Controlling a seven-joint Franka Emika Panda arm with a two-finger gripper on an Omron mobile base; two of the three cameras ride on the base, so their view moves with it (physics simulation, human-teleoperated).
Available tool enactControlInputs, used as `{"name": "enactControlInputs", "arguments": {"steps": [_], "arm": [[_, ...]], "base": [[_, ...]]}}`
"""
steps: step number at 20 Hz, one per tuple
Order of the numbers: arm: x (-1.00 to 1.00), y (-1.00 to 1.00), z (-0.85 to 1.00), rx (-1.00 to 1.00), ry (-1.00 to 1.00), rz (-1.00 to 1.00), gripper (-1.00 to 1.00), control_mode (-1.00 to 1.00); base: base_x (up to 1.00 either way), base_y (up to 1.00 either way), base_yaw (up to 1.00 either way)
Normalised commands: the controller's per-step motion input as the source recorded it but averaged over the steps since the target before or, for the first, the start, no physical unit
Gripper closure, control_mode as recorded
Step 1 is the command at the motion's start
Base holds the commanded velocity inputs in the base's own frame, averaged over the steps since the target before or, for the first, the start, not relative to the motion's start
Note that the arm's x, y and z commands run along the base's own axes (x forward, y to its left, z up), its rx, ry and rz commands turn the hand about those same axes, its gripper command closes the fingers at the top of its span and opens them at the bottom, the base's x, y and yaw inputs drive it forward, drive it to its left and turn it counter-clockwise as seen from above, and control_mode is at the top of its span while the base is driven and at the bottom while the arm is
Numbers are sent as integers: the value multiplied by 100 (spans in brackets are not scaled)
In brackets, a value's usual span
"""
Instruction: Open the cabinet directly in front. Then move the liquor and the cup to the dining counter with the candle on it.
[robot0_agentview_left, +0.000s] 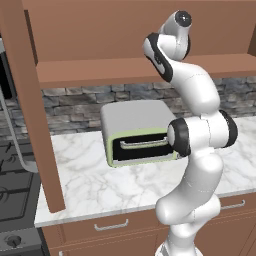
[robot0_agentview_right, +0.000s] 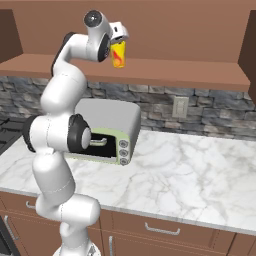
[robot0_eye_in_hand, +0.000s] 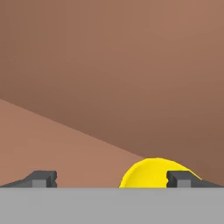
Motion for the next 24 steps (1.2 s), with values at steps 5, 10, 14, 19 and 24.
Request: {"name": "enactControlInputs", "arguments": {"steps": [5, 10, 14, 19, 24], "arm": [[-5, 0, -25, 0, 2, 0, -100, -100], [0, 0, -31, 0, 1, 0, -100, -100], [0, 0, -37, 0, 1, 0, -100, -100], [0, 0, -28, 0, 3, 0, 100, -100], [0, 0, -1, 0, 0, 0, 100, -100]], "base": [[0, 0, 0], [0, 0, 0], [0, 0, 0], [0, 0, 0], [0, 0, 0]]}}
